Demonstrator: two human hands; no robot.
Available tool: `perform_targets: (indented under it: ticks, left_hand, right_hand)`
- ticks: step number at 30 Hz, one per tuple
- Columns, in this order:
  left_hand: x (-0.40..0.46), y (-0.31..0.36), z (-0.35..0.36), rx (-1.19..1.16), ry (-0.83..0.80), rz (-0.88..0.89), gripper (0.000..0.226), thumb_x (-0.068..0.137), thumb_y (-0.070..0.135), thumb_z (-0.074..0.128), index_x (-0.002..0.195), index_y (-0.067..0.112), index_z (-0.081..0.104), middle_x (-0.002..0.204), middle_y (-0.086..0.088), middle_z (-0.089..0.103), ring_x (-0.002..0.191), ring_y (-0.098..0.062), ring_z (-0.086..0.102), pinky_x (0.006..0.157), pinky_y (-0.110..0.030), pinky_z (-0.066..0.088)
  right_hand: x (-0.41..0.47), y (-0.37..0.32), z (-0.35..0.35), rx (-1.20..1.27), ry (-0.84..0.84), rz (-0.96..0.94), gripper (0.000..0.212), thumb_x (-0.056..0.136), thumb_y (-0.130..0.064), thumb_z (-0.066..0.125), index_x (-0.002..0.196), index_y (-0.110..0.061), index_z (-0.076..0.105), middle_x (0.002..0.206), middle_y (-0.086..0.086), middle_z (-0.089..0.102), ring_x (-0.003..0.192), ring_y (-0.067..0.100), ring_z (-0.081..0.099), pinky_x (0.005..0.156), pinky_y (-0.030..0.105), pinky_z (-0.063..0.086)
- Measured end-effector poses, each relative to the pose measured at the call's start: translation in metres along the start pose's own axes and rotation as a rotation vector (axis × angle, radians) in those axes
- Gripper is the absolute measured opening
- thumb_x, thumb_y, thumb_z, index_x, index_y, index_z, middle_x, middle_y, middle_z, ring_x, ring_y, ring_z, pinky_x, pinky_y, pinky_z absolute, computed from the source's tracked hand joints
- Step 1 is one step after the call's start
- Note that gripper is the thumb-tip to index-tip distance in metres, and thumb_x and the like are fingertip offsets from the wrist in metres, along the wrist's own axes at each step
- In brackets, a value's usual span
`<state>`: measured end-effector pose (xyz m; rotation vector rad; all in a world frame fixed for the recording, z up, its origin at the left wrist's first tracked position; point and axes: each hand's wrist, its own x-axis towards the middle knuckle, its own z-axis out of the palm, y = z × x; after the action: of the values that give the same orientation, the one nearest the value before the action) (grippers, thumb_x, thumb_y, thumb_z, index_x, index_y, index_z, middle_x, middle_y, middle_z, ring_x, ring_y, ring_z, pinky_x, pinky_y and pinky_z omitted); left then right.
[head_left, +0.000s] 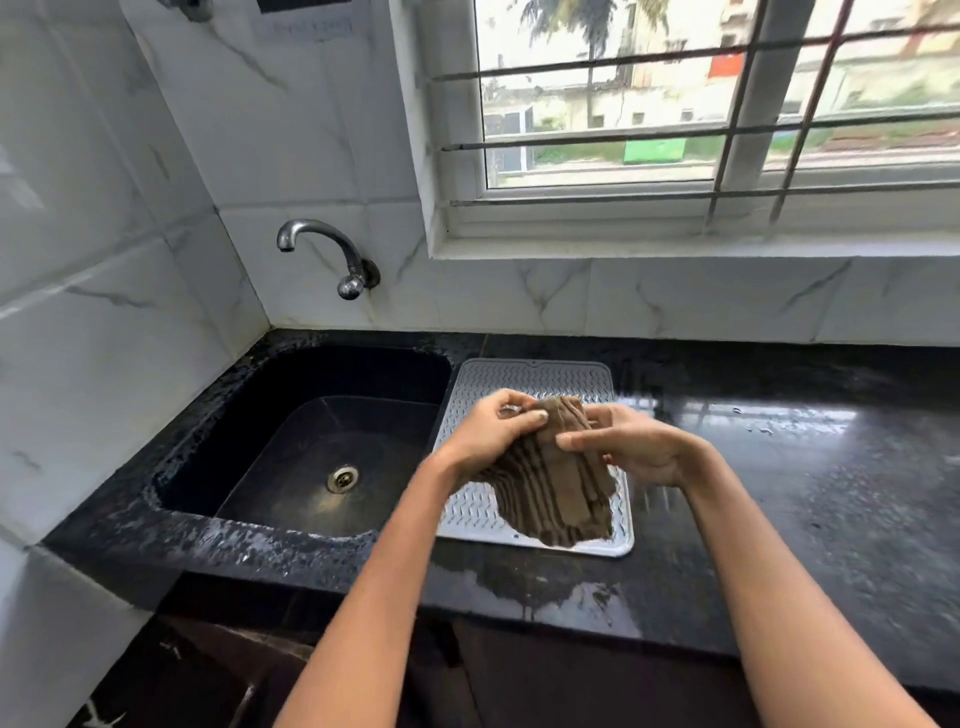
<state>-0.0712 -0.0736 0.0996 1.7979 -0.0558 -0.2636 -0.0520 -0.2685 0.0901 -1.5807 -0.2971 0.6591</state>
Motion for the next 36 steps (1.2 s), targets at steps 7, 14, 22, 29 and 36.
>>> perform_targets:
  ticks: [7, 14, 22, 29, 36]
  left_hand:
    - [-0.014, 0.001, -0.037, -0.091, -0.255, 0.043, 0.048, 0.078, 0.040, 0.066, 0.115, 0.011, 0.066, 0.115, -0.005, 0.070, 0.113, -0.017, 0.063, 0.105, -0.034, 0.043]
    - [-0.013, 0.010, -0.044, -0.254, -0.103, 0.048, 0.008, 0.089, 0.031, 0.064, 0.088, 0.026, 0.069, 0.077, 0.007, 0.073, 0.067, -0.006, 0.068, 0.060, -0.024, 0.055]
    - [-0.012, 0.028, -0.047, -0.287, -0.085, 0.099, 0.020, 0.096, 0.041, 0.050, 0.096, 0.023, 0.060, 0.071, 0.006, 0.068, 0.059, -0.006, 0.065, 0.052, -0.023, 0.053]
    - [-0.004, 0.019, -0.057, -0.056, 0.024, 0.132, 0.014, 0.096, 0.028, 0.054, 0.095, 0.016, 0.059, 0.076, 0.004, 0.068, 0.068, -0.007, 0.063, 0.058, -0.019, 0.052]
    - [0.019, -0.006, -0.072, 0.697, 0.460, 0.104, 0.032, 0.075, 0.057, 0.068, 0.094, 0.031, 0.062, 0.086, 0.012, 0.066, 0.079, -0.012, 0.060, 0.068, -0.028, 0.044]
  right_hand:
    - [0.015, -0.048, 0.016, 0.403, -0.053, -0.193, 0.022, 0.082, -0.012, 0.062, 0.103, -0.006, 0.063, 0.089, 0.013, 0.070, 0.077, 0.024, 0.067, 0.077, 0.035, 0.057]
    - [0.029, -0.044, 0.016, -0.132, 0.439, -0.149, 0.038, 0.084, -0.002, 0.066, 0.119, -0.010, 0.055, 0.114, 0.014, 0.063, 0.096, 0.022, 0.059, 0.073, 0.025, 0.047]
    - [0.038, -0.047, 0.050, 0.419, -0.116, -0.275, 0.062, 0.071, -0.035, 0.076, 0.126, -0.016, 0.057, 0.120, 0.004, 0.063, 0.107, 0.019, 0.060, 0.094, 0.033, 0.051]
    - [0.049, -0.017, 0.067, 0.467, -0.266, -0.198, 0.069, 0.081, -0.007, 0.067, 0.139, -0.033, 0.041, 0.137, 0.013, 0.051, 0.112, 0.039, 0.057, 0.091, 0.051, 0.051]
    - [0.068, 0.016, 0.074, 0.531, -0.118, -0.025, 0.046, 0.090, 0.012, 0.048, 0.131, -0.008, 0.049, 0.113, 0.026, 0.062, 0.098, 0.042, 0.064, 0.089, 0.051, 0.054]
